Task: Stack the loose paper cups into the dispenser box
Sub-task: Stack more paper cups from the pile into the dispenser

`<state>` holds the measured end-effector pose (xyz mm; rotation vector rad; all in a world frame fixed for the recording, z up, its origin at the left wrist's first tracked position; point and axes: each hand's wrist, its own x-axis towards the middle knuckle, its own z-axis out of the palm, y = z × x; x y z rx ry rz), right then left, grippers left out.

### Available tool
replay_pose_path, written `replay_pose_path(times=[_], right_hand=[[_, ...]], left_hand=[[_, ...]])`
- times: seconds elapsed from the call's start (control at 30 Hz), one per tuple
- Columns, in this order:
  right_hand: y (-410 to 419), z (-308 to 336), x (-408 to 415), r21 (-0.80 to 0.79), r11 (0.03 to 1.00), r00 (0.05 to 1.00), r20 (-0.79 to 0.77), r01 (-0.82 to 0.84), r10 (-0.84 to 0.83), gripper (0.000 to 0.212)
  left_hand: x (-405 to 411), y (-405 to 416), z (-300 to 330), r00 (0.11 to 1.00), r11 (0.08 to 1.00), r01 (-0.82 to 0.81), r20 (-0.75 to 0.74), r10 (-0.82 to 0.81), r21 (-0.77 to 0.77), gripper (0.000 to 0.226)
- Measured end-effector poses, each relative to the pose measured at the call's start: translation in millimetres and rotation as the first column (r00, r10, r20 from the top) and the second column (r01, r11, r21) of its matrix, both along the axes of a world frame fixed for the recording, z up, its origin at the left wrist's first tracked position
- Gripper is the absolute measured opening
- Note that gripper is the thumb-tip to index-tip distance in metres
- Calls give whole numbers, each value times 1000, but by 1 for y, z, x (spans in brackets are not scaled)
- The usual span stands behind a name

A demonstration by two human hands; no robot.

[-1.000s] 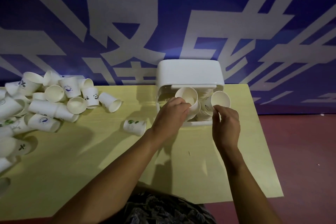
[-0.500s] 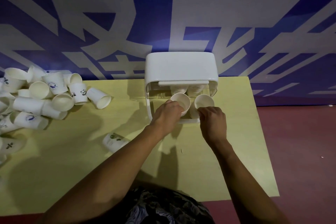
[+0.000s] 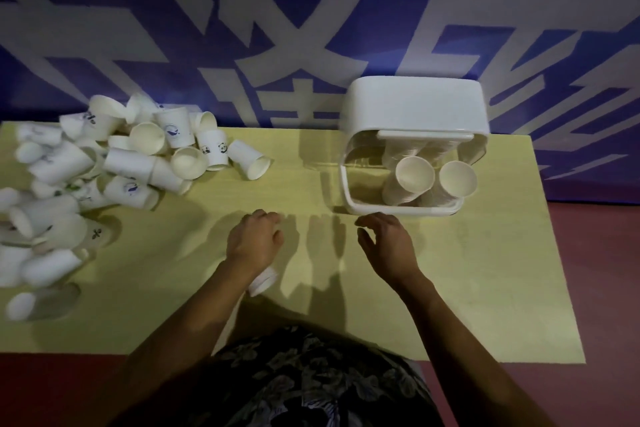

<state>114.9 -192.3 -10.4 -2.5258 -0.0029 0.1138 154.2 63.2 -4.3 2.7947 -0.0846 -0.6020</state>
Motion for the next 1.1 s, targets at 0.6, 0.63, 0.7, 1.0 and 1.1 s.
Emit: replay_pose_path(times=[0.6, 0.63, 0.7, 1.0, 1.1], right_hand=[[171, -25, -23, -17, 1000, 992, -123, -4, 2, 17], [176, -26, -22, -15, 1000, 992, -123, 3, -4, 17], [184, -27, -15, -5, 1000, 990, -139, 15, -16, 17], [213, -43, 51, 39, 959, 891, -384, 280, -244, 27], [223, -43, 81, 106, 920, 856, -420, 378, -303, 29]], left_hand=[[-61, 132, -58, 923, 937, 267, -220, -316, -224, 67], [-59, 136, -59, 930, 936, 251, -208, -304, -246, 64], [-52, 144, -58, 947, 939, 203, -187, -260, -276, 60], [-4, 174, -54, 999, 950, -32, -44, 19, -312, 28], [12, 182, -48, 994, 939, -107, 0, 113, -327, 18]])
